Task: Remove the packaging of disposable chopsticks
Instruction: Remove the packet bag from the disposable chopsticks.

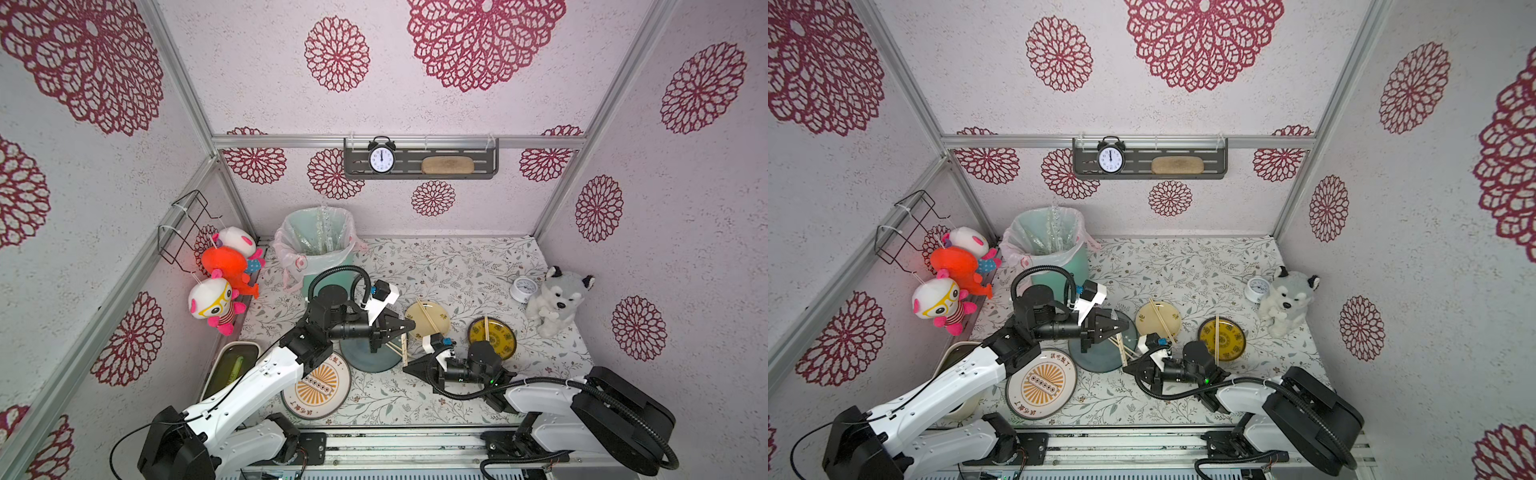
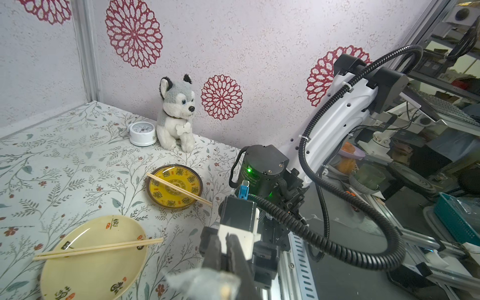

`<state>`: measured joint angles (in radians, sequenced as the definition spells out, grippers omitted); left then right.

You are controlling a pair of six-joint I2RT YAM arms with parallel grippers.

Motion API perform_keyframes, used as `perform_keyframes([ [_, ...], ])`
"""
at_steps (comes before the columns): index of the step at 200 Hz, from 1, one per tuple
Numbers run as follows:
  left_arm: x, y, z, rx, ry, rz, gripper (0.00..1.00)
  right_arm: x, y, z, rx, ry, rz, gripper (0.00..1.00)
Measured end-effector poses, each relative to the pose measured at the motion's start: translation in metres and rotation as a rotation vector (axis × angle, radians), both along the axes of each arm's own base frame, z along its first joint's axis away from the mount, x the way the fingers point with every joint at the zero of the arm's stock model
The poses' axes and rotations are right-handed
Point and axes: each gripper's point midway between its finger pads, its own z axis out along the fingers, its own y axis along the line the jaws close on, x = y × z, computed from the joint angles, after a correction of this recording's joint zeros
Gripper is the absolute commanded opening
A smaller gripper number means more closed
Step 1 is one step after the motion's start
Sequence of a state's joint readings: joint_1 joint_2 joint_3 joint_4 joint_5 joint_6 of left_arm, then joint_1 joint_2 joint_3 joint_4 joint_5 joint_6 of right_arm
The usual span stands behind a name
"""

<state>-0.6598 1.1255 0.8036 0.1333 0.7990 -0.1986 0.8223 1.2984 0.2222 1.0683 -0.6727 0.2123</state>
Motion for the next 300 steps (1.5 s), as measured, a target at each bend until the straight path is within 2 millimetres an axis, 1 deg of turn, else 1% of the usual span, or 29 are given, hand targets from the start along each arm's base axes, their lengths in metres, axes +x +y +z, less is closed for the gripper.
perform_keyframes([
  [43,0.001,0.000,-0.001,0.002,0.002,0.002,0.00,0.000,0.002,-0.001,-0.003,-0.004,0.012,0.00],
  [45,0.001,0.000,0.000,0.001,0.002,0.002,0.02,0.000,0.002,0.000,-0.002,-0.005,0.011,0.00],
  [49,0.001,0.000,0.000,0.000,0.001,0.002,0.07,0.000,0.002,0.000,-0.001,-0.006,0.011,0.00],
  [51,0.001,0.000,0.000,0.000,0.001,0.002,0.13,0.000,0.002,0.000,-0.001,-0.006,0.011,0.00],
  [59,0.001,0.000,0.000,-0.002,0.000,0.003,0.47,0.000,0.002,0.000,0.001,-0.007,0.011,0.00],
  [64,0.001,0.000,0.001,-0.003,-0.001,0.002,0.62,0.000,0.002,0.001,0.003,-0.009,0.010,0.00],
  [69,0.001,0.000,0.001,-0.006,0.000,0.003,0.75,0.001,0.002,0.001,0.003,-0.008,0.007,0.00],
  [70,0.001,0.000,0.002,-0.006,0.000,0.003,0.79,0.001,0.002,0.001,0.003,-0.009,0.007,0.00],
  [72,0.001,0.000,0.002,-0.007,0.001,0.003,0.95,0.001,0.002,0.001,0.003,-0.009,0.006,0.00],
  [73,0.001,0.000,0.002,-0.008,0.000,0.004,0.98,0.001,0.002,0.001,0.004,-0.010,0.004,0.00],
  [74,0.001,0.000,0.002,-0.008,0.000,0.004,1.00,0.002,0.002,0.001,0.004,-0.009,0.003,0.00],
  [78,0.001,0.000,0.002,-0.009,-0.001,0.007,0.98,0.002,0.002,0.001,0.004,-0.010,0.002,0.00],
  [101,0.002,0.003,0.004,-0.037,-0.017,0.033,0.98,0.003,0.000,0.003,0.007,-0.017,-0.010,0.00],
  [106,0.002,0.005,0.003,-0.043,-0.018,0.041,1.00,0.002,-0.001,0.003,0.007,-0.017,-0.011,0.00],
  [126,0.003,0.009,-0.002,-0.079,-0.011,0.076,0.86,-0.001,-0.003,0.001,0.005,-0.017,-0.013,0.00],
  [142,0.004,0.011,-0.006,-0.113,-0.001,0.096,0.67,-0.004,-0.004,0.000,0.002,-0.018,-0.011,0.00],
  [150,0.004,0.012,-0.007,-0.127,0.000,0.104,0.50,-0.005,-0.003,-0.001,-0.001,-0.021,-0.006,0.00],
  [155,0.005,0.012,-0.007,-0.140,0.010,0.107,0.44,-0.006,-0.002,-0.001,-0.002,-0.023,-0.002,0.00],
  [182,0.006,0.010,0.006,-0.205,-0.019,0.097,0.31,-0.012,0.000,-0.002,-0.007,-0.033,0.018,0.00],
  [193,0.004,0.009,0.012,-0.229,-0.029,0.079,0.18,-0.013,0.000,-0.002,-0.007,-0.035,0.021,0.00],
  [197,0.003,0.009,0.014,-0.237,-0.029,0.075,0.15,-0.013,0.001,-0.002,-0.005,-0.036,0.022,0.00],
  [215,-0.001,0.009,0.021,-0.262,-0.043,0.052,0.14,-0.013,0.001,-0.001,0.002,-0.043,0.021,0.00],
  [232,-0.002,0.010,0.023,-0.280,-0.054,0.050,0.19,-0.013,0.001,0.000,0.006,-0.046,0.021,0.00],
  [244,-0.004,0.012,0.017,-0.285,-0.051,0.052,0.19,-0.013,0.000,-0.001,0.007,-0.047,0.019,0.00],
  [262,-0.009,0.011,0.002,-0.276,-0.022,0.051,0.19,-0.013,0.000,-0.002,0.006,-0.046,0.017,0.00],
  [275,-0.014,0.009,-0.005,-0.269,-0.010,0.043,0.19,-0.012,0.000,-0.002,0.006,-0.047,0.013,0.00],
  [289,-0.017,0.008,-0.008,-0.267,-0.005,0.038,0.11,-0.012,0.000,-0.003,0.004,-0.046,0.013,0.00],
  [297,-0.017,0.008,-0.009,-0.267,-0.005,0.041,0.00,-0.012,0.000,-0.004,0.004,-0.046,0.014,0.00],
  [300,-0.017,0.008,-0.010,-0.266,-0.010,0.045,0.00,-0.013,0.001,-0.004,0.004,-0.046,0.016,0.00],
])
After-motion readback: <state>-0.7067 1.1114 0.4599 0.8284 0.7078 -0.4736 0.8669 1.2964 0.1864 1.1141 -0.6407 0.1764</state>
